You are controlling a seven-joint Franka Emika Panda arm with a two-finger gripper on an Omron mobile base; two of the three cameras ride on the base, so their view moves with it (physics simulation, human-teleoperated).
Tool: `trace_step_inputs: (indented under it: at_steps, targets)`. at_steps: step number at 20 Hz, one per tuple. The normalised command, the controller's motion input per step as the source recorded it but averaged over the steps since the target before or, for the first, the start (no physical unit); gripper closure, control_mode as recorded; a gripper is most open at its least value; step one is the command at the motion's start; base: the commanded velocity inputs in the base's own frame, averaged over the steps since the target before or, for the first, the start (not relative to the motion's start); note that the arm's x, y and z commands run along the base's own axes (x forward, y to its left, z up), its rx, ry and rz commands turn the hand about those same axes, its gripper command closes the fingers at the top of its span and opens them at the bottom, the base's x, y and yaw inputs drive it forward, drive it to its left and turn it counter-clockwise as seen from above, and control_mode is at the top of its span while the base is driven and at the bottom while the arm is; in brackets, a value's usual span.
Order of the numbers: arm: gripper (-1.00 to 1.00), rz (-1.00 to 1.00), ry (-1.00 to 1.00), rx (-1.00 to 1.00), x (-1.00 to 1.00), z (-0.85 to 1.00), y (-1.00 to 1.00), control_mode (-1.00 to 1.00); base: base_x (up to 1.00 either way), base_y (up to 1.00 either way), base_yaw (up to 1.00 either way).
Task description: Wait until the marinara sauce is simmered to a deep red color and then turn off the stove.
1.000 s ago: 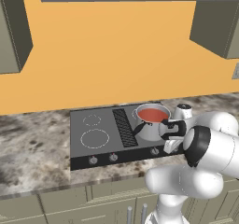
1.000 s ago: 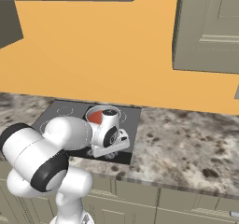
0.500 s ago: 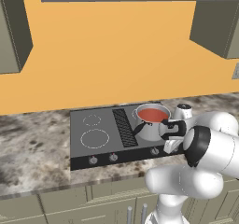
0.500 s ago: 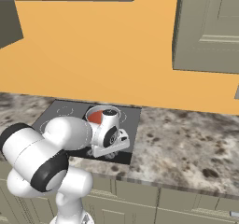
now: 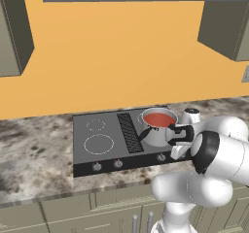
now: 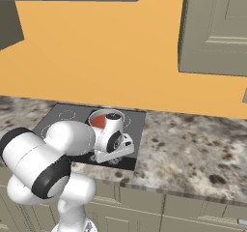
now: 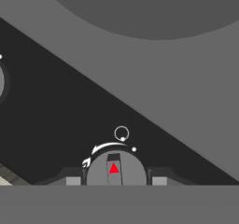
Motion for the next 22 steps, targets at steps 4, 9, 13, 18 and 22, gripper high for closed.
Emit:
trace_step_inputs:
  at_steps: [4,9,13,18,22]
  targets:
    - [1.0,0.0,0.0,0.0,0.0,0.0,0.0,-1.0,0.0,0.0,0.0]
    - [1.0,0.0,0.0,0.0,0.0,0.0,0.0,-1.0,0.0,0.0,0.0]
    - [1.0,0.0,0.0,0.0,0.0,0.0,0.0,-1.0,0.0,0.0,0.0]
    - [1.0,0.0,0.0,0.0,0.0,0.0,0.0,-1.0,0.0,0.0,0.0]
    - [1.0,0.0,0.0,0.0,0.0,0.0,0.0,-1.0,0.0,0.0,0.0]
